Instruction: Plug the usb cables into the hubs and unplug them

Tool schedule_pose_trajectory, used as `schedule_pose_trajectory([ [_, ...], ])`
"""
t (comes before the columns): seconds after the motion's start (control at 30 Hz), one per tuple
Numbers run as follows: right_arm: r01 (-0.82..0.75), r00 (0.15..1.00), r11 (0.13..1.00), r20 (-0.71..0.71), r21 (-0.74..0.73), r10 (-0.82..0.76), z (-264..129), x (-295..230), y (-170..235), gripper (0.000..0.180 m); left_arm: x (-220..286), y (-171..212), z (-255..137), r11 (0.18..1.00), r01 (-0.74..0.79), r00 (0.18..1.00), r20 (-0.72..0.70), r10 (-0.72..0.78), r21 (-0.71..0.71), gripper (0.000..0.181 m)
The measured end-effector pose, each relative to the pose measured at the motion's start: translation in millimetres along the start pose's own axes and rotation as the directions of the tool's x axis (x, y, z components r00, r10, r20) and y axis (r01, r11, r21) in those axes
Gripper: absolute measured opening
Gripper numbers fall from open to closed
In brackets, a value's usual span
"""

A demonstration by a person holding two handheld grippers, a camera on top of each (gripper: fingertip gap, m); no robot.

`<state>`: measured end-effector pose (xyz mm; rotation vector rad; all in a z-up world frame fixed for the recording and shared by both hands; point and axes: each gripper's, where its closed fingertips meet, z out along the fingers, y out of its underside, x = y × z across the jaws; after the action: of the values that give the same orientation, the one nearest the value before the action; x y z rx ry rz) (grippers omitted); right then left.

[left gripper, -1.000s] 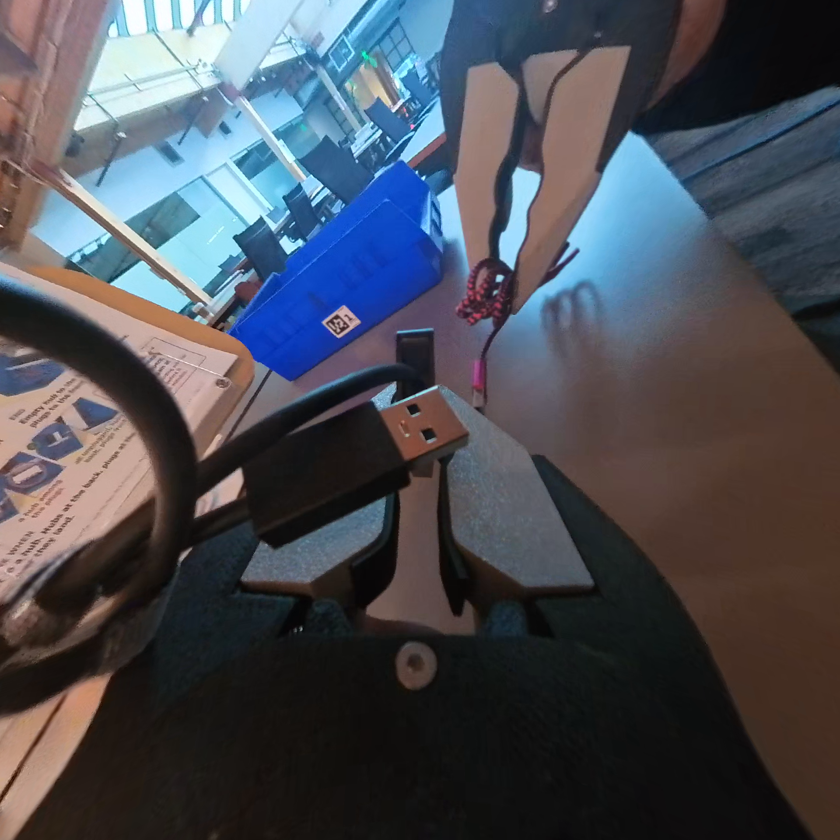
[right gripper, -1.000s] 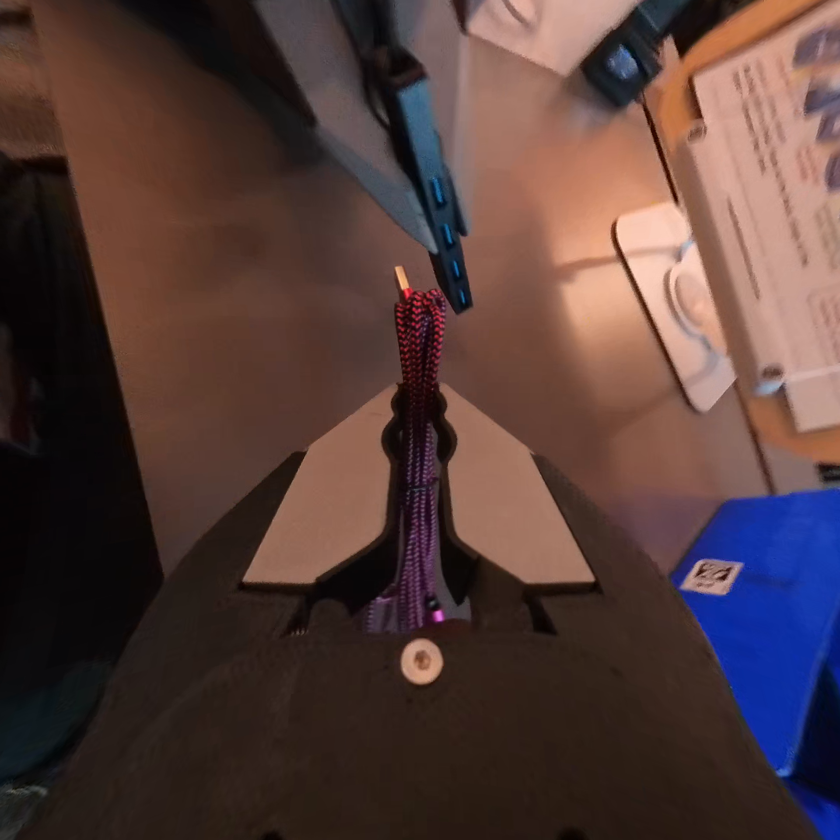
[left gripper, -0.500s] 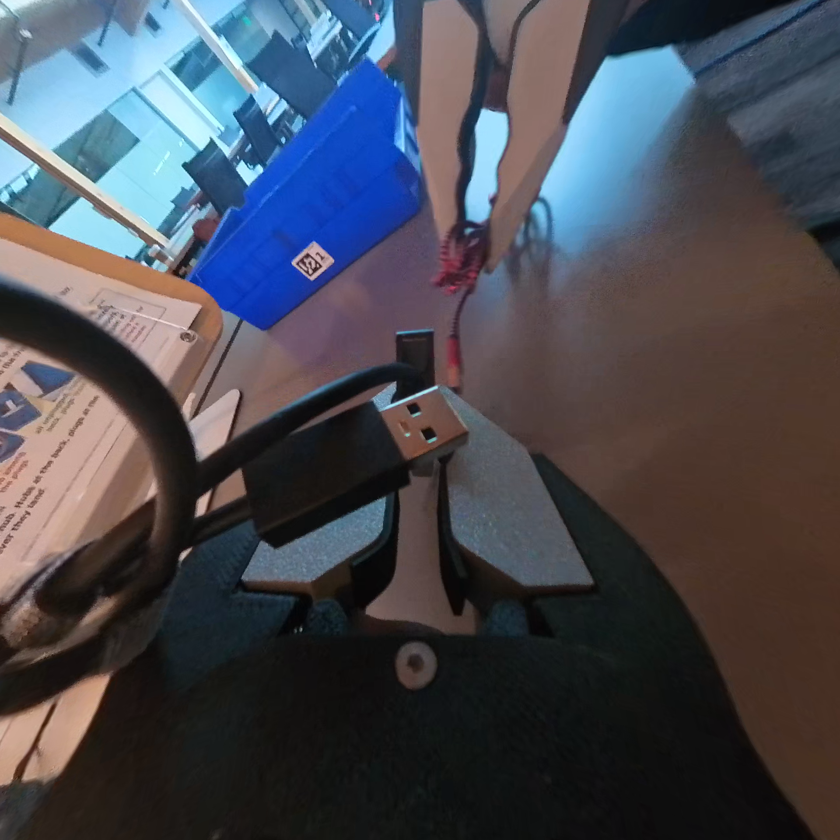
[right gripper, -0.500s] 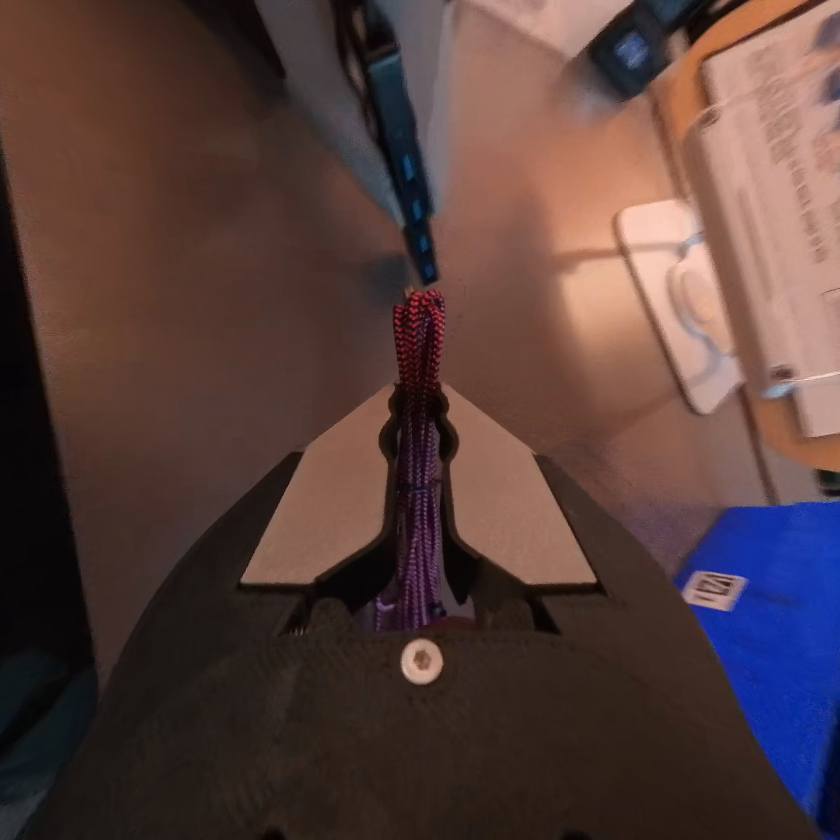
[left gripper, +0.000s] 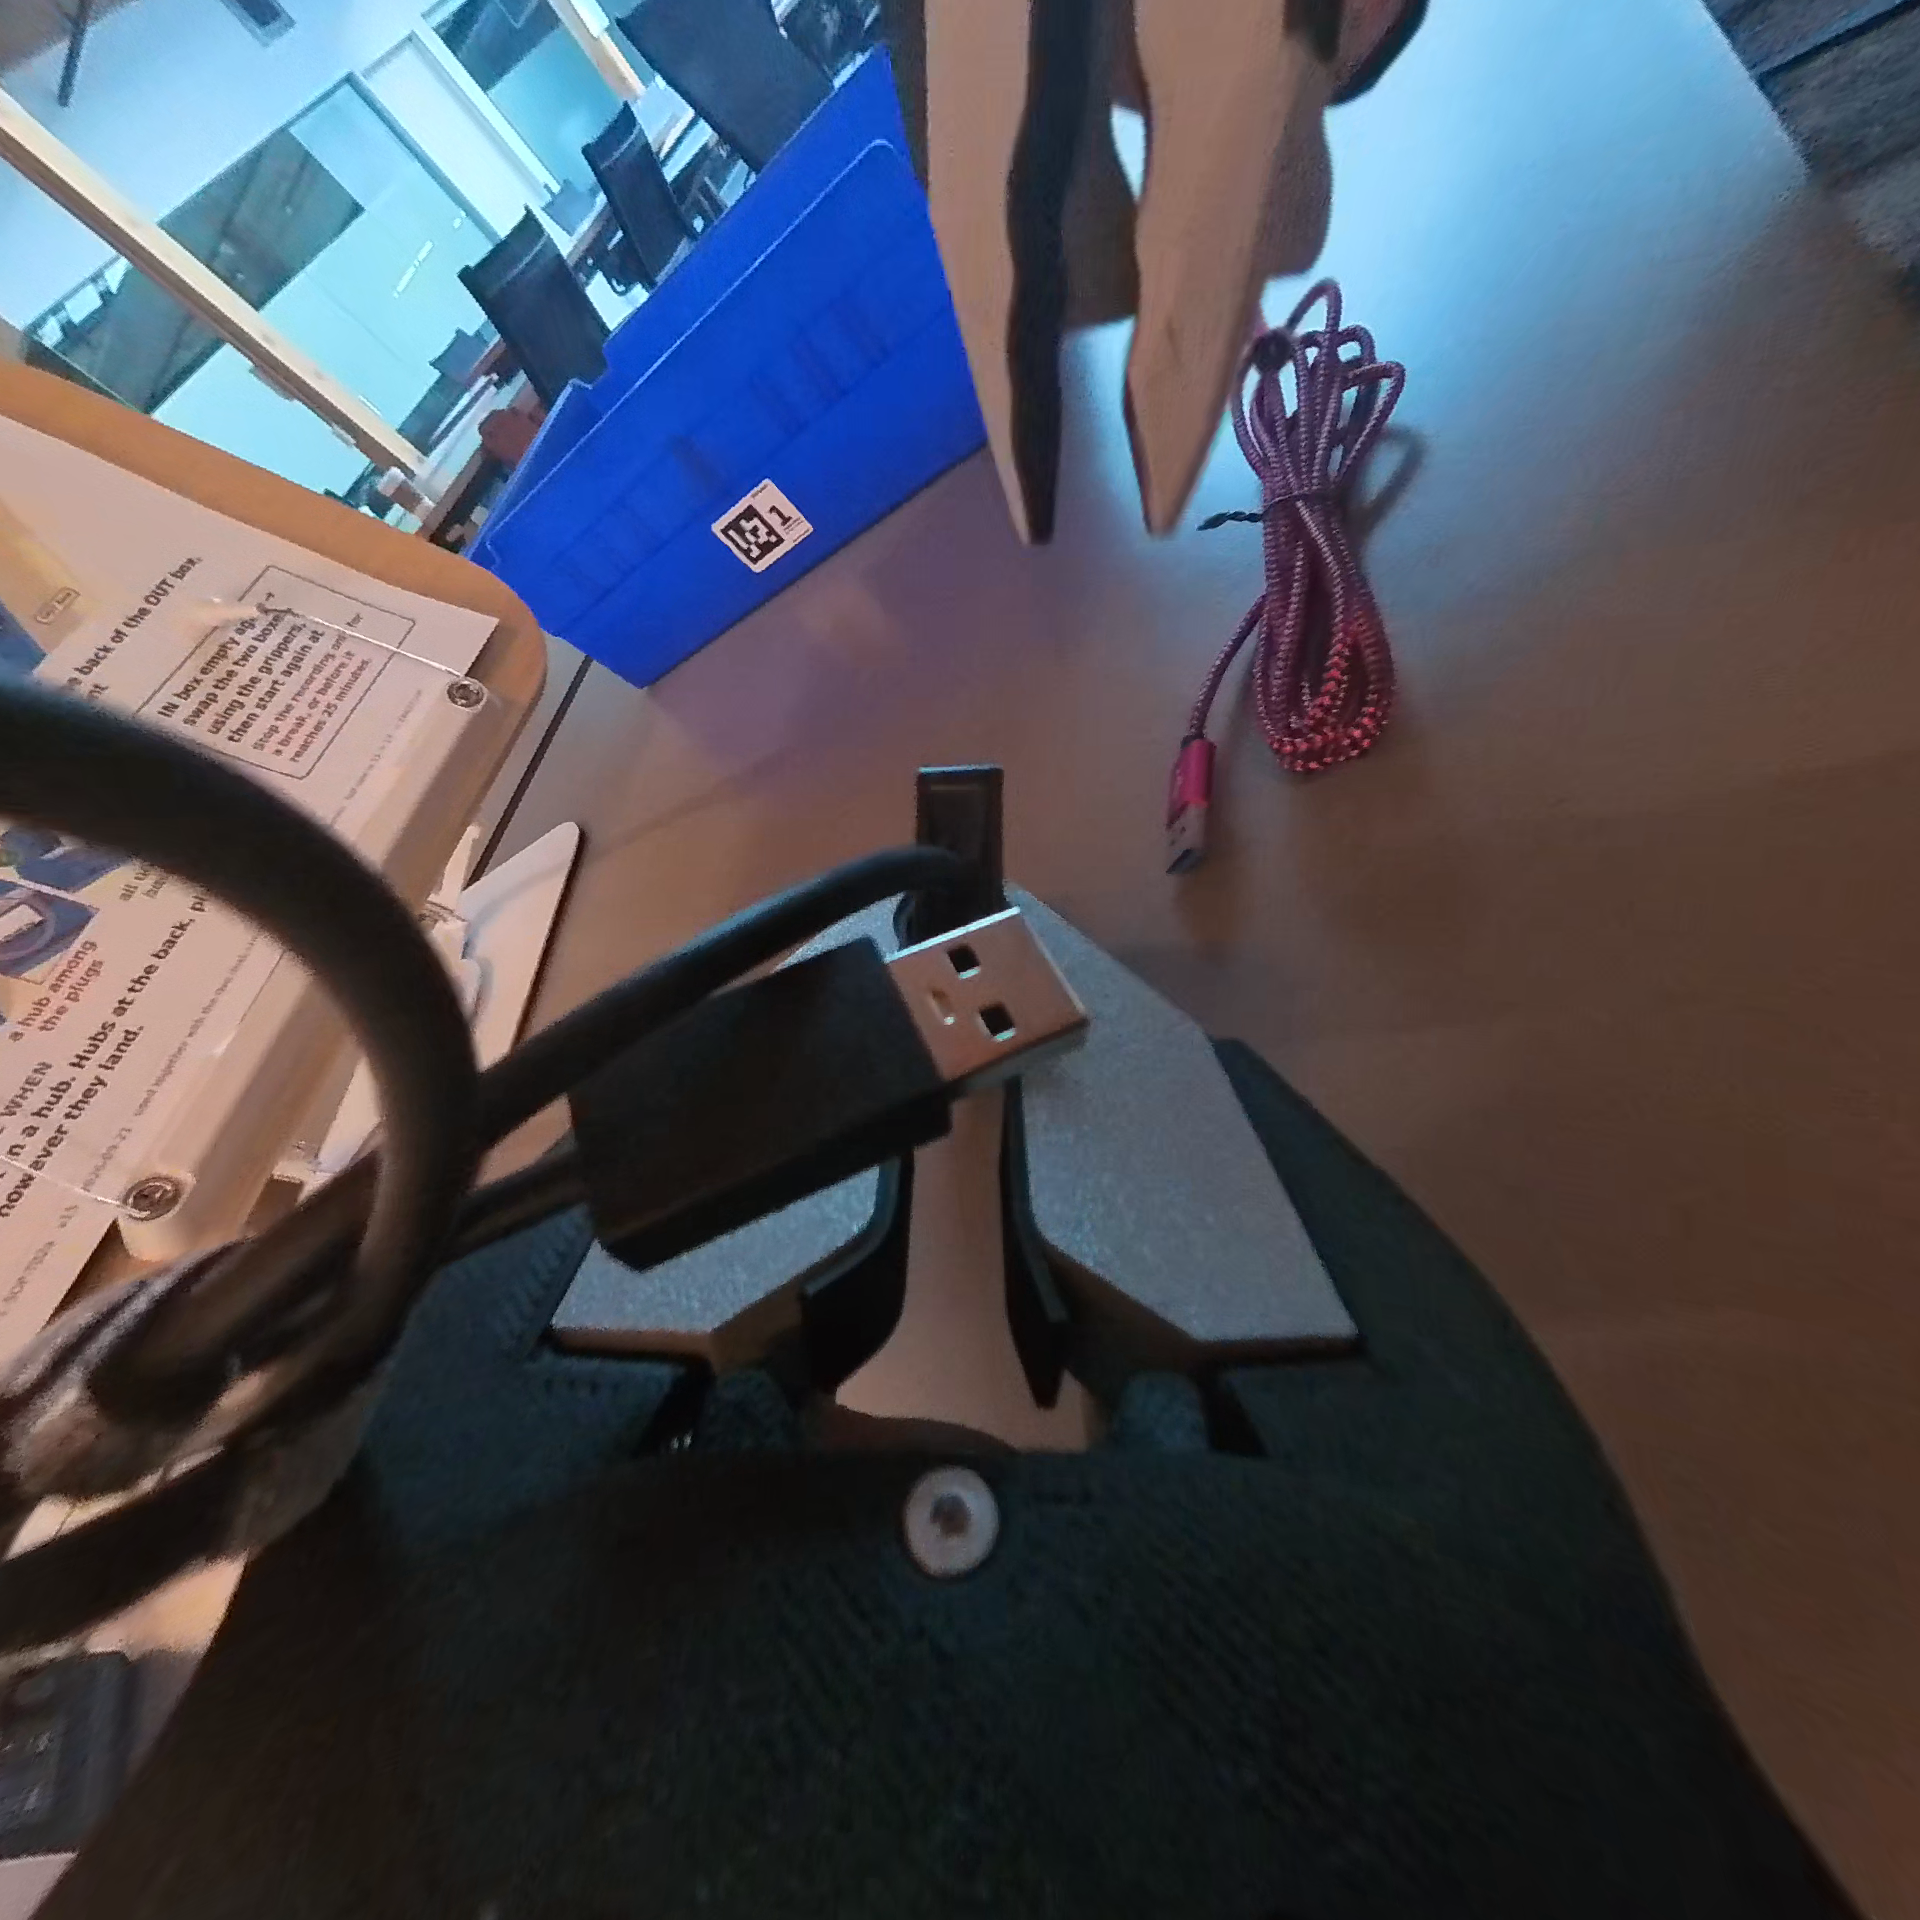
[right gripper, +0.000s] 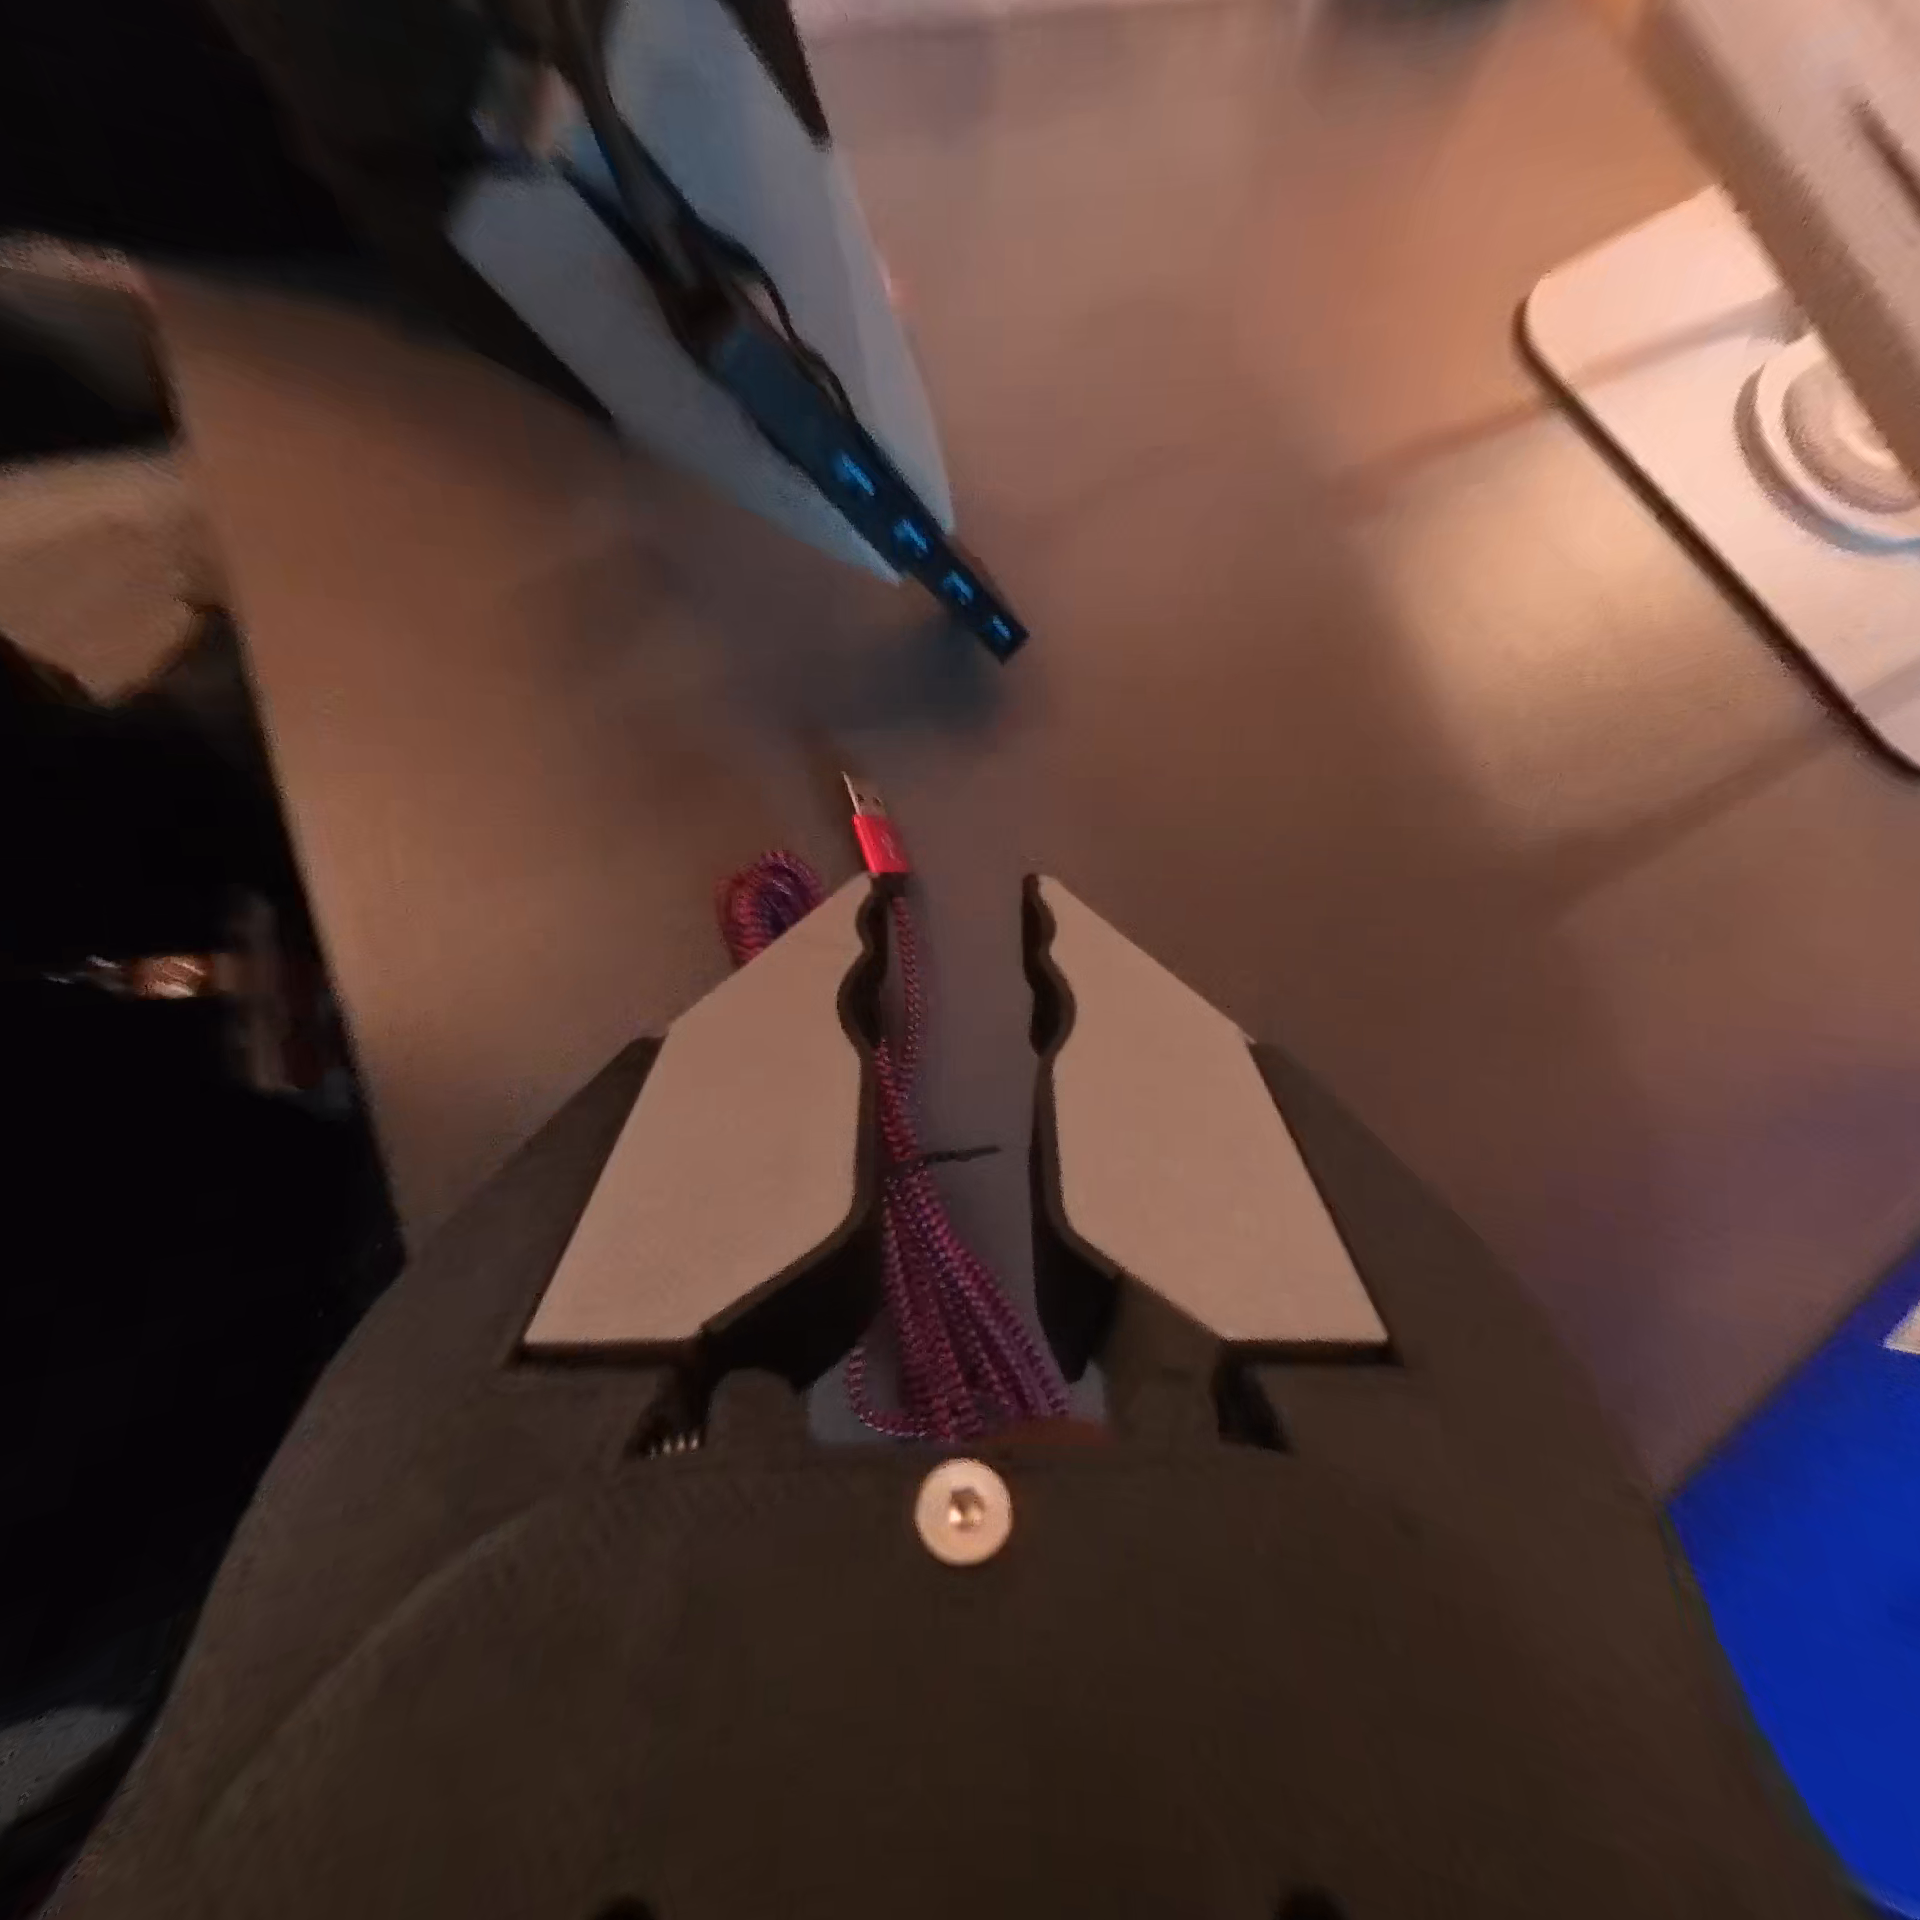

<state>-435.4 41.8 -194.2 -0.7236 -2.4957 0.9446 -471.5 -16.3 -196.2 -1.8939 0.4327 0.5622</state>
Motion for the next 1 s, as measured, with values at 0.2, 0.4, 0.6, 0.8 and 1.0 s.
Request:
schedule_pose_trajectory([
  [0.2, 0.152, 0.988, 0.975, 0.053, -0.161, -0.145, 30.8, -9.1, 17.0, 0.029, -0.5, -0.5, -2.5, 1.000, 0.028, 0.999, -0.017, -0.028, 0.009, 0.007],
  [0.4, 0.272, 0.960, 0.951, 0.106, -0.148, -0.258, 47.8, -12.6, 24.0, 0.009, 0.7, -1.8, -3.0, 0.998, 0.055, 0.998, -0.038, -0.054, 0.013, 0.007],
  [0.6, 0.334, 0.942, 0.942, 0.005, 0.010, -0.334, 45.2, -10.8, 6.2, 0.003, 0.1, -1.6, -3.2, 0.998, 0.060, 0.997, -0.039, -0.059, 0.014, 0.007],
  [0.8, 0.359, 0.927, 0.930, -0.084, -0.076, -0.364, 27.7, -8.7, -8.9, 0.002, 14.8, -2.7, 2.1, 0.975, -0.222, 0.975, 0.020, 0.222, -0.010, 0.007],
  [1.0, 0.410, 0.906, 0.906, -0.066, -0.111, -0.418, 21.4, -17.7, -27.3, 0.003, 2.7, -3.9, 4.3, 0.980, -0.196, 0.975, 0.094, 0.199, -0.040, 0.007],
])
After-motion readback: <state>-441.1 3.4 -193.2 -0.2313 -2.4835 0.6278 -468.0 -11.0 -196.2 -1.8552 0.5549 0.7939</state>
